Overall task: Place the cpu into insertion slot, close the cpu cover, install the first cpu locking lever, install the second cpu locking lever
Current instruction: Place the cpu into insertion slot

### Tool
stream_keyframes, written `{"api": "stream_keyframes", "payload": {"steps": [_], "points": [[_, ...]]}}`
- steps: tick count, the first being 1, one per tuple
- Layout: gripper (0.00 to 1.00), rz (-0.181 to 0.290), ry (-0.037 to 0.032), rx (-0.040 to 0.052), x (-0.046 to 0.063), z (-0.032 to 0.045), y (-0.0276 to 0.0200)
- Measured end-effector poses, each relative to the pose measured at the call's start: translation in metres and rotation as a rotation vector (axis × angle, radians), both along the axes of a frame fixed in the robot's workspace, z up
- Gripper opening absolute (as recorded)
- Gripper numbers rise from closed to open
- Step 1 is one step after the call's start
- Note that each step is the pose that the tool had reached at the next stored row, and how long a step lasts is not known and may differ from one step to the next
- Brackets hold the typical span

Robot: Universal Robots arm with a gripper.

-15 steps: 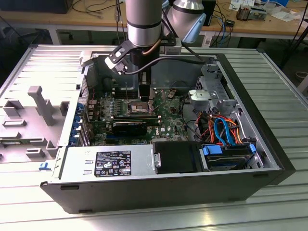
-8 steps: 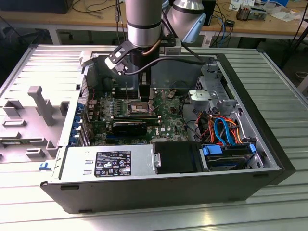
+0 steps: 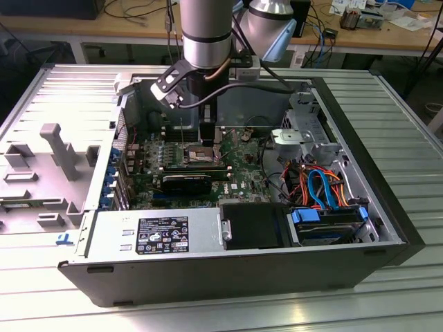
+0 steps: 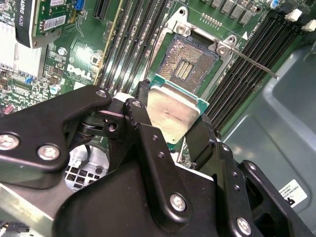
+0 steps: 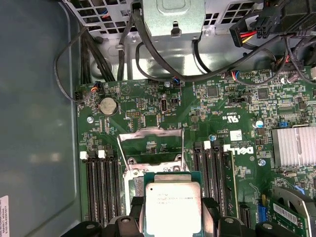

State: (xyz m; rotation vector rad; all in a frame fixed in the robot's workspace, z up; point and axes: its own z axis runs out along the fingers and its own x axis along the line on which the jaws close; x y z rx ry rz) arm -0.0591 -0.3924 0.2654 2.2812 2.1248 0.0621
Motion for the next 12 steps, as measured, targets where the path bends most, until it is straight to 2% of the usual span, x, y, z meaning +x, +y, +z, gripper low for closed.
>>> {"api": "stream_keyframes", "payload": {"steps": [12], "points": [[0.55, 0.000, 0.0000, 0.0000, -0.0007, -0.0034, 0.0000]]}}
